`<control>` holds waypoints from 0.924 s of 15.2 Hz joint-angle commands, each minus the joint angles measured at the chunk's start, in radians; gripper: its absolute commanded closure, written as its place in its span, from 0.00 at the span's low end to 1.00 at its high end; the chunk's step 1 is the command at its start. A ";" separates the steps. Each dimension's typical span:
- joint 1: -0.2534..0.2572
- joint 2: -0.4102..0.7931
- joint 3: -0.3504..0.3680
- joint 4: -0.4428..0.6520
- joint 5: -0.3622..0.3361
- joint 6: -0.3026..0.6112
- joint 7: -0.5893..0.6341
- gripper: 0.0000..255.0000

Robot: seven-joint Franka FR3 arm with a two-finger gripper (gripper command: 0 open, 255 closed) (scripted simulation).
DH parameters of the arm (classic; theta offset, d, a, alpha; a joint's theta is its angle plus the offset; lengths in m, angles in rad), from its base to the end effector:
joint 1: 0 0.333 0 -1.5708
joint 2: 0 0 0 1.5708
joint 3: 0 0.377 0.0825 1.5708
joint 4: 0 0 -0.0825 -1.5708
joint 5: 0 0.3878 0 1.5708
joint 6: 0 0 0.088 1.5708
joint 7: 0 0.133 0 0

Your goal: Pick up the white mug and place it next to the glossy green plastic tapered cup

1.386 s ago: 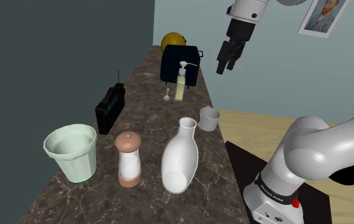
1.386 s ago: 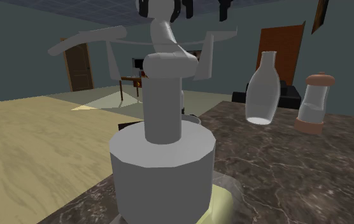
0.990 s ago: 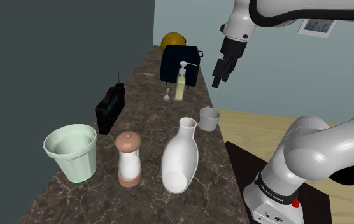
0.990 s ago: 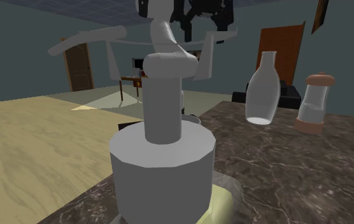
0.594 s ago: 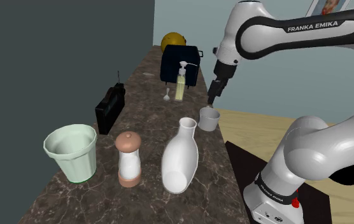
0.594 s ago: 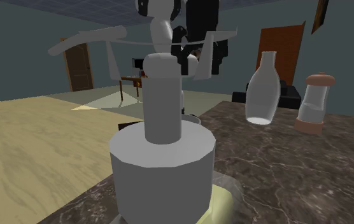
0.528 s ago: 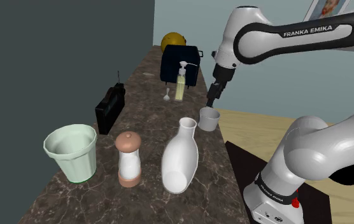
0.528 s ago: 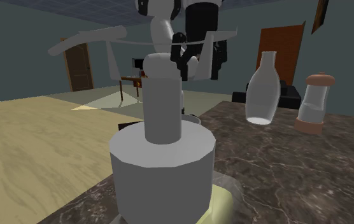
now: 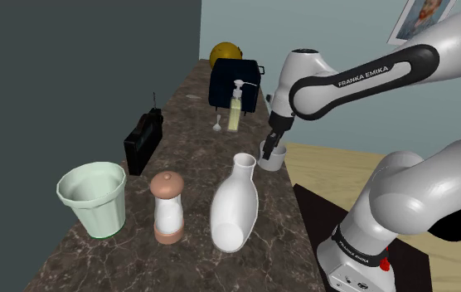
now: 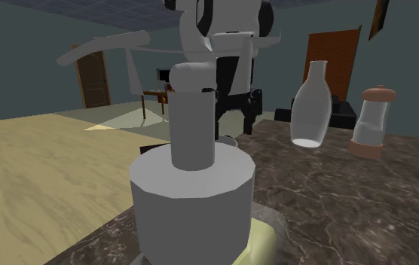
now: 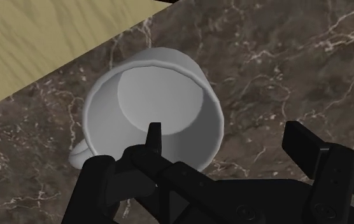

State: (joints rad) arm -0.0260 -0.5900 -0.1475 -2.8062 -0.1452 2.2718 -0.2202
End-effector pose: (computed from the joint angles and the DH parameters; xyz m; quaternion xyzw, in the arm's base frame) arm 0.3089 -0.0580 0.3950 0.9963 0.0799 0.0237 0.0204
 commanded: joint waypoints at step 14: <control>-0.003 0.093 -0.013 -0.042 -0.012 0.137 -0.002 0.00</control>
State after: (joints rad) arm -0.0291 -0.4966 -0.1606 -2.8479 -0.1568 2.4087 -0.2219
